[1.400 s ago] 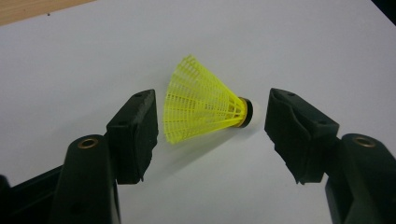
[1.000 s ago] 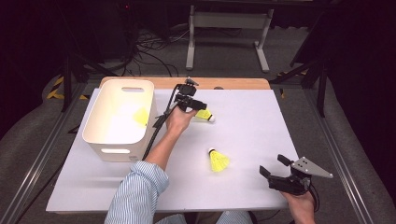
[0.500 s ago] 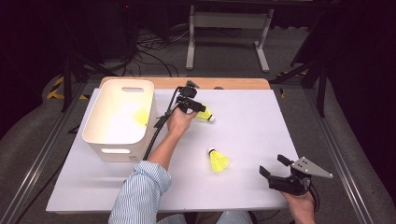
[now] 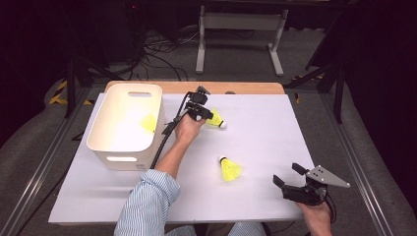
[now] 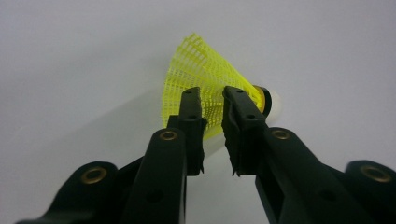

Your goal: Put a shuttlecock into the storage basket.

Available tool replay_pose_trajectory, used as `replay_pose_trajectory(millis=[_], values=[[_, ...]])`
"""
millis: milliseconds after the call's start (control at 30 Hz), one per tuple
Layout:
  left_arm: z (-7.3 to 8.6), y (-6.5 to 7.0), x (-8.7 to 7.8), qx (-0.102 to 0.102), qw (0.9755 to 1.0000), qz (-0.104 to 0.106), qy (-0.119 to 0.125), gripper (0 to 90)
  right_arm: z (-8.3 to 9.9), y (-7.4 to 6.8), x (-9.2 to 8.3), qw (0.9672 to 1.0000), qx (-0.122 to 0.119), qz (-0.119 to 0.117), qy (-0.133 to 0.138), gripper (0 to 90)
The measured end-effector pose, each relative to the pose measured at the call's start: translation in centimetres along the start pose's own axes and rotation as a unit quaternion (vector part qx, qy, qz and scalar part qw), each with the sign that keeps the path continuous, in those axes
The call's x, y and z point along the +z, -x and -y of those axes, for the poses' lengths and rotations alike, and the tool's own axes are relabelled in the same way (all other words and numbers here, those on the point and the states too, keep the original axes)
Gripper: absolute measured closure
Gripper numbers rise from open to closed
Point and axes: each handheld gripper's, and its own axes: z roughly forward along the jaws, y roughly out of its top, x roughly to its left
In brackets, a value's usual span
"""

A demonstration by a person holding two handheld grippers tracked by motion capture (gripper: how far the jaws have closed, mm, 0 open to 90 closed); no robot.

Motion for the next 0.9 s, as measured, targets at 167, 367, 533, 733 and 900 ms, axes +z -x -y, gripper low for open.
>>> replay_pose_trajectory(millis=[167,367,533,733,900], values=[[0.1,0.1,0.1,0.005,0.9999,-0.003,-0.009,86.5,0.0,0.0,0.0,1.0000,-0.001,-0.001,0.000,10.3],[0.0,0.3,-0.1,0.012,0.9999,-0.002,-0.010,89.2,0.0,0.0,0.0,1.0000,0.000,0.000,0.000,10.4],[-0.1,0.6,-0.7,0.016,0.9999,0.004,-0.003,89.6,0.0,0.0,0.0,1.0000,-0.003,0.001,0.001,10.4],[-0.2,0.8,-1.6,0.024,0.9997,0.005,0.001,89.9,0.0,0.0,0.0,1.0000,-0.001,0.001,0.000,10.4],[-0.2,1.2,-2.3,0.032,0.9995,0.003,0.001,90.0,0.0,-0.1,0.0,1.0000,-0.002,0.001,-0.001,10.3]])
